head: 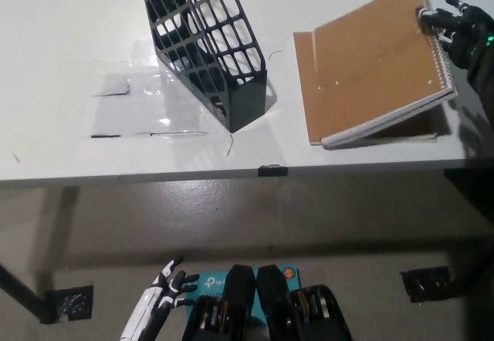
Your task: Use the right hand to pick up a book from the book holder on the left side and put it on another book on the right side
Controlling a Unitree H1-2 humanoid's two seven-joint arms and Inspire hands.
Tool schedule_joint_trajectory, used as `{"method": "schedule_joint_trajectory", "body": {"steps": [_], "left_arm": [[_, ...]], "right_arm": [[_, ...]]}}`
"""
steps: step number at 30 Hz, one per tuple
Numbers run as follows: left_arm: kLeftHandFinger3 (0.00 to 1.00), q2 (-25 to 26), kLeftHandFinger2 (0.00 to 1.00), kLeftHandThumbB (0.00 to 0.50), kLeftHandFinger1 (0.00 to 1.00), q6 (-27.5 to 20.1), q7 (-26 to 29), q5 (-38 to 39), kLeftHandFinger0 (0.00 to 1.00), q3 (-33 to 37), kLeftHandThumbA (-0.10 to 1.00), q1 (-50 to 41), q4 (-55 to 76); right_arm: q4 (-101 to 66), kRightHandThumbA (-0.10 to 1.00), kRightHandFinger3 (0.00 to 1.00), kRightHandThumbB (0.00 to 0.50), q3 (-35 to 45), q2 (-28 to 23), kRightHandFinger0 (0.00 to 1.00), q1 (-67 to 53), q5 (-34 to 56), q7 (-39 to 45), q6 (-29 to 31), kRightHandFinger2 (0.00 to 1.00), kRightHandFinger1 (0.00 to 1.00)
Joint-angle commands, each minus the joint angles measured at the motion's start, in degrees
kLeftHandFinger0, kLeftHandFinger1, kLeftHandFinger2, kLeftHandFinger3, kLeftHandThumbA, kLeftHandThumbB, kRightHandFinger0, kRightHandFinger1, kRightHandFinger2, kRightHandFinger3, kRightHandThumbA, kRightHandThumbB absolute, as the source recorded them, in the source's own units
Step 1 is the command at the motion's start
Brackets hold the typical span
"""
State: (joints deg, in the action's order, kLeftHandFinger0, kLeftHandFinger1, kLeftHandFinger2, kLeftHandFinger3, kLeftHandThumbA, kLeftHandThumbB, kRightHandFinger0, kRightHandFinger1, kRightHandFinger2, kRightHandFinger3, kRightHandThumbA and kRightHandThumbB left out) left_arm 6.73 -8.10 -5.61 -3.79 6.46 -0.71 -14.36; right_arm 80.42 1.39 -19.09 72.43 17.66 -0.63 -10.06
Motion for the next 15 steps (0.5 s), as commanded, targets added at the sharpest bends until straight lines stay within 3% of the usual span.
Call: {"method": "schedule_joint_trajectory", "body": {"steps": [1, 6, 10, 13, 15], "left_arm": [[1.00, 0.45, 0.80, 0.130, 0.81, -2.33, -1.13, 0.44, 0.75, 0.08, 0.95, 1.03, 1.36], [1.00, 0.36, 0.79, 0.148, 0.80, -2.09, -0.71, -0.07, 0.75, 0.10, 0.96, 1.27, 1.29], [1.00, 0.22, 0.80, 0.135, 0.80, -2.37, -0.55, 0.02, 0.75, 0.00, 0.95, 0.86, 1.40], [1.00, 0.24, 0.80, 0.143, 0.80, -2.04, -0.69, 0.16, 0.74, -0.01, 0.95, 0.72, 1.73], [1.00, 0.35, 0.80, 0.150, 0.80, -2.05, -0.73, 0.20, 0.75, -0.08, 0.96, 0.79, 1.71]], "right_arm": [[-0.95, 0.30, 1.00, 0.293, -3.69, -2.87, 1.00, 2.64, -6.50, 5.17, 6.94, 1.00, 1.00], [-0.64, 0.36, 1.00, 0.332, -4.09, -3.56, 1.00, 2.68, -7.00, 5.22, 8.40, 1.00, 1.00], [-0.55, 0.39, 1.00, 0.309, -3.75, -3.70, 1.00, 2.77, -7.96, 3.93, 9.18, 1.00, 1.00], [-0.84, 0.53, 1.00, 0.290, -4.95, -4.55, 1.00, 3.09, -10.12, 2.58, 9.32, 1.00, 1.00], [-1.35, 0.54, 1.00, 0.278, -3.22, -5.06, 1.00, 3.34, -9.03, 2.48, 10.30, 1.00, 1.00]]}}
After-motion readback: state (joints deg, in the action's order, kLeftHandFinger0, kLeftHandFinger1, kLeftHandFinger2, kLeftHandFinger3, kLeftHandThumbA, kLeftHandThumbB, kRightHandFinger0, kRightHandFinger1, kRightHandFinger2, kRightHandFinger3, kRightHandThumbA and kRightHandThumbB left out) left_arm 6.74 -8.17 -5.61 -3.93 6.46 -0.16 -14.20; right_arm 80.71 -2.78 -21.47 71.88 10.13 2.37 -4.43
